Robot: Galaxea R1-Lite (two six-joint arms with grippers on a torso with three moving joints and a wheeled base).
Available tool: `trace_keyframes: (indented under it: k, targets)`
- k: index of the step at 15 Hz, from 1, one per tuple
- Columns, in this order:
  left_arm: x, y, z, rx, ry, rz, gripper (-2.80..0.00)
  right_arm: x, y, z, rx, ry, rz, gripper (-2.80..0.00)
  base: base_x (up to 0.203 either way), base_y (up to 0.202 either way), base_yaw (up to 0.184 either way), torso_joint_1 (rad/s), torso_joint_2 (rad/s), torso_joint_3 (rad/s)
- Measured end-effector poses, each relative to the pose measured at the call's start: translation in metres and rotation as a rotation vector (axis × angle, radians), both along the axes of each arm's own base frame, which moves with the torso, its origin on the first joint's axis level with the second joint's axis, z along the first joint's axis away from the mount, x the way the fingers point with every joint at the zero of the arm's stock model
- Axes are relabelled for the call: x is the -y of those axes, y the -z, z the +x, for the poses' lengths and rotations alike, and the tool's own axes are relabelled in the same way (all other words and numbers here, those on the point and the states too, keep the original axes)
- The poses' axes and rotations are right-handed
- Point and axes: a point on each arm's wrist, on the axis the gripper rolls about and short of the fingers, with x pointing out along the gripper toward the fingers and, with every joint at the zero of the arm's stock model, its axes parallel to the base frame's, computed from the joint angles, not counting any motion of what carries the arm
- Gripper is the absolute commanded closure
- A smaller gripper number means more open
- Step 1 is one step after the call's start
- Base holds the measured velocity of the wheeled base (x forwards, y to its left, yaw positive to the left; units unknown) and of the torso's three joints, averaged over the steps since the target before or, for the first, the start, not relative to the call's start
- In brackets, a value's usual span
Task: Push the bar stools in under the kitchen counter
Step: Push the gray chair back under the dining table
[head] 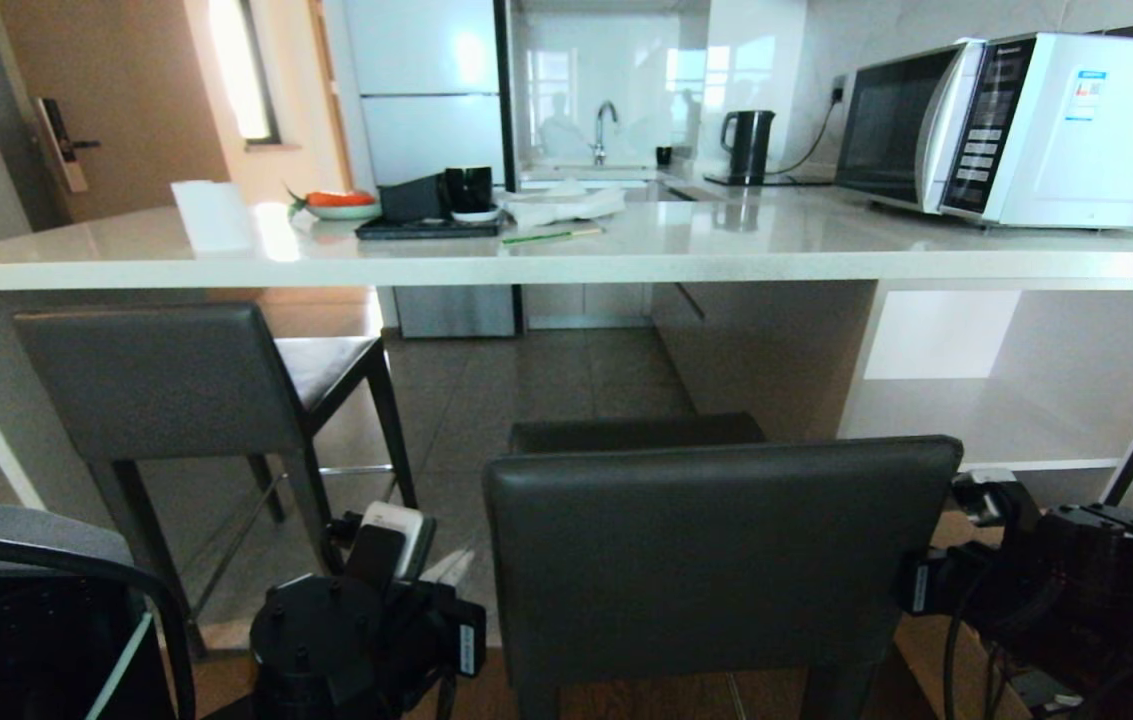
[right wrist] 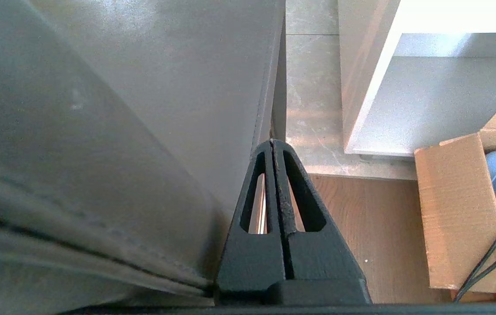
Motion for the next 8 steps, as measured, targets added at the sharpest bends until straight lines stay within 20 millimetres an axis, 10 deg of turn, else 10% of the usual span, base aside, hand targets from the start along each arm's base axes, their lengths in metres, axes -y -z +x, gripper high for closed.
trace_keyframes:
  k: [8]
  targets:
    - [0.030,-0.001,-0.017,0.024,0.084,-0.005,0.00,-0.003,0.000,-0.002,-0.003,-0.007,-0.003,0.00,0.000,0.000,0.000,0.000,0.00,0.000]
